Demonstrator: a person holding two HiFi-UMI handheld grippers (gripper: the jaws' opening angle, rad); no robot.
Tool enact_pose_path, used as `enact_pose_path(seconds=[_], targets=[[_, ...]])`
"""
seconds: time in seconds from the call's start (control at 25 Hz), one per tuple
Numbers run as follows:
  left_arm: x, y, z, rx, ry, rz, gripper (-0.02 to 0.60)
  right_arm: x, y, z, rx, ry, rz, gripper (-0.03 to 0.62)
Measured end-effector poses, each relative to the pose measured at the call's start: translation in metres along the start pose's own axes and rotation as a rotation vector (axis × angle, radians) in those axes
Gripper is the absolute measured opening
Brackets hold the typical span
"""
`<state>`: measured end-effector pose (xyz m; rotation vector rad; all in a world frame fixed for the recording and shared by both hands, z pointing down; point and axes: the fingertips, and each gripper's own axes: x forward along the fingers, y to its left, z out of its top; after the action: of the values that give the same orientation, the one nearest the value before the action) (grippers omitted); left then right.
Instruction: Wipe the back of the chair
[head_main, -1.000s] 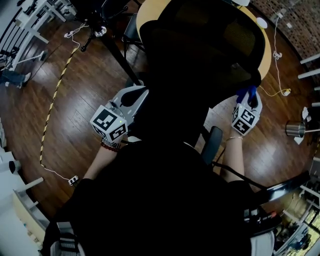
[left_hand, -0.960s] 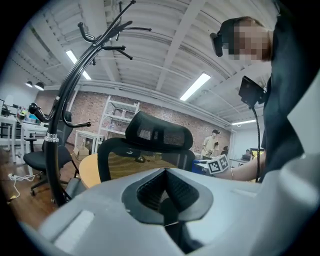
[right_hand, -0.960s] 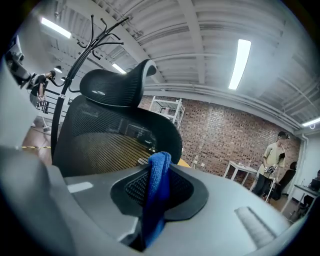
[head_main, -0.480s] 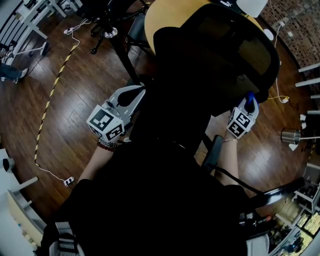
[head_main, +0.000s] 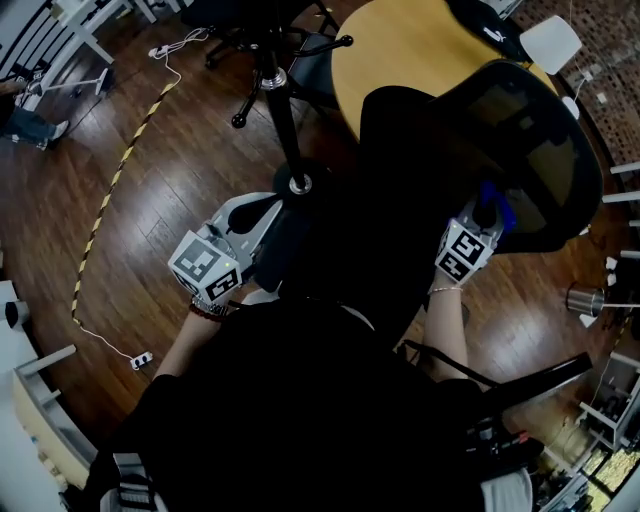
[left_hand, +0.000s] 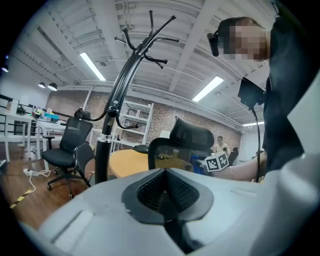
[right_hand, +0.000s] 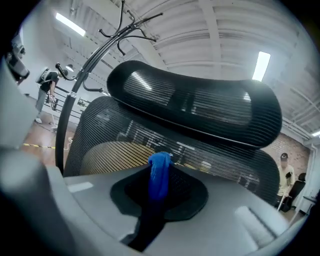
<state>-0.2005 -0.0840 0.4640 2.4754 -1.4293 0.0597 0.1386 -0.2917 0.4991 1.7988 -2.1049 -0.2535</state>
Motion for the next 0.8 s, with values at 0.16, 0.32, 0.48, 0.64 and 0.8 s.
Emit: enact_pose_path(seconds=[0.16,0.32,0.48,0.64,0.8], targets=[[-0.015,0.009,-0.006,-0.02,0.006,0.0,0.006,0.012,0.061,0.027,-0.013,-0.053,0.1,0.038],[-0.017,0.016,0.003,-0.053,-0.025,0.016,0.006,0.022,0.112,0.056,-0.028,-0.099,0.182,0.038],[-0.028,0.039,0.004,-0.072,-0.024,0.045,0.006,0.03,0.177,0.082,-0.102,-0.121,0.309,0.038],[-0.04,0.062,0.0,-0.065,-0.016,0.071,0.006,0.04,0.229,0.101,-0.08,-0.13,0.381,0.039],[-0.045,0.056,0.006,-0.038,-0.014,0.081,0.006,0.033,0.269,0.098,-0.077,-0.129,0.464,0.041]])
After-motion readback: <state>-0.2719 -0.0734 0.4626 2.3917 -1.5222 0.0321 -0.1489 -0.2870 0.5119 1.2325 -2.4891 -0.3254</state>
